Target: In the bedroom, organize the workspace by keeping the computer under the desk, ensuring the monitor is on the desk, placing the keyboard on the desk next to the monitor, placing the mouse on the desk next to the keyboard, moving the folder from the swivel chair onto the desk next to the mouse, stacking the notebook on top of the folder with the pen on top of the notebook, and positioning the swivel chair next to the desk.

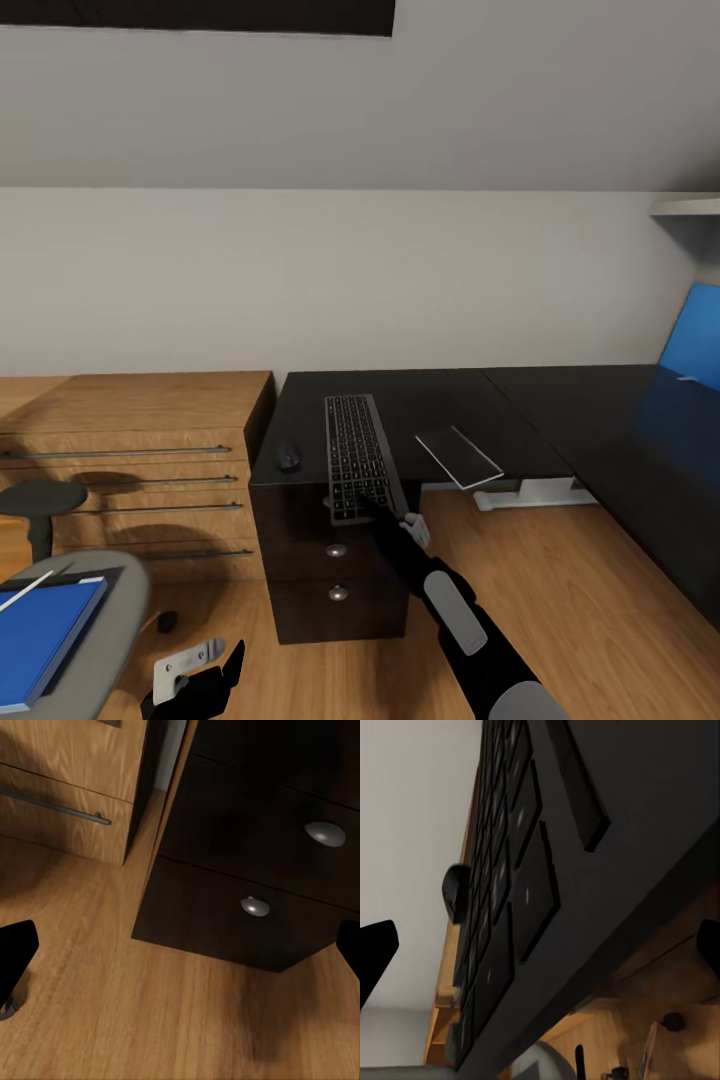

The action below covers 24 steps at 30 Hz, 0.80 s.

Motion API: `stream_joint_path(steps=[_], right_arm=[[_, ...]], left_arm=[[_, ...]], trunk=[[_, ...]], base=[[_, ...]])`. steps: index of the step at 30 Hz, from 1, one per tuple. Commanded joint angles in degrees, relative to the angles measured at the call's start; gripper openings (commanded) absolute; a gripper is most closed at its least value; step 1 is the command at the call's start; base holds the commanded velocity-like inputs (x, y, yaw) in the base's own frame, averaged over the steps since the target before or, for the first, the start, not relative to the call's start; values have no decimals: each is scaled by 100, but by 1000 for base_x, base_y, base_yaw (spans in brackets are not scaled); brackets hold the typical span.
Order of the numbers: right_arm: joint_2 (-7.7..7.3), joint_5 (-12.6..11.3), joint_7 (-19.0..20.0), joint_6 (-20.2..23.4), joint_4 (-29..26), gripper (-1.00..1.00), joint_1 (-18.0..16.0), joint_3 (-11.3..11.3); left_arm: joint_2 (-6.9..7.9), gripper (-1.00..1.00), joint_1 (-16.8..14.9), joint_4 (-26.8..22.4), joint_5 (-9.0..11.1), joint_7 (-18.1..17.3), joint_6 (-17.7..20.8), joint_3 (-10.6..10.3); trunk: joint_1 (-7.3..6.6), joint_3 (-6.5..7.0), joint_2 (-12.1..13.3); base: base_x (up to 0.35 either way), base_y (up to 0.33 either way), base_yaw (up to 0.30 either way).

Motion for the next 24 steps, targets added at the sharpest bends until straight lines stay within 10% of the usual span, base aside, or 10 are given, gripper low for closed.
stream_joint_path(steps=[1,11,12,24], right_arm=[[0,-46,11,19,2,100,-2,-14],[0,-40,12,19,3,100,-3,-29],[0,-39,12,19,3,-100,-3,-29],[0,-33,52,10,-20,-100,-3,-37]], left_arm=[[-3,100,1,-13,60,22,32,3],[-3,100,1,-11,60,22,32,3],[-3,100,1,-12,60,22,32,3],[-3,100,1,-19,61,22,24,3]], trunk=[[0,-4,-2],[0,-4,-2],[0,-4,-2],[-88,67,158]], base=[[3,0,0],[1,0,0],[0,0,0],[0,0,0]])
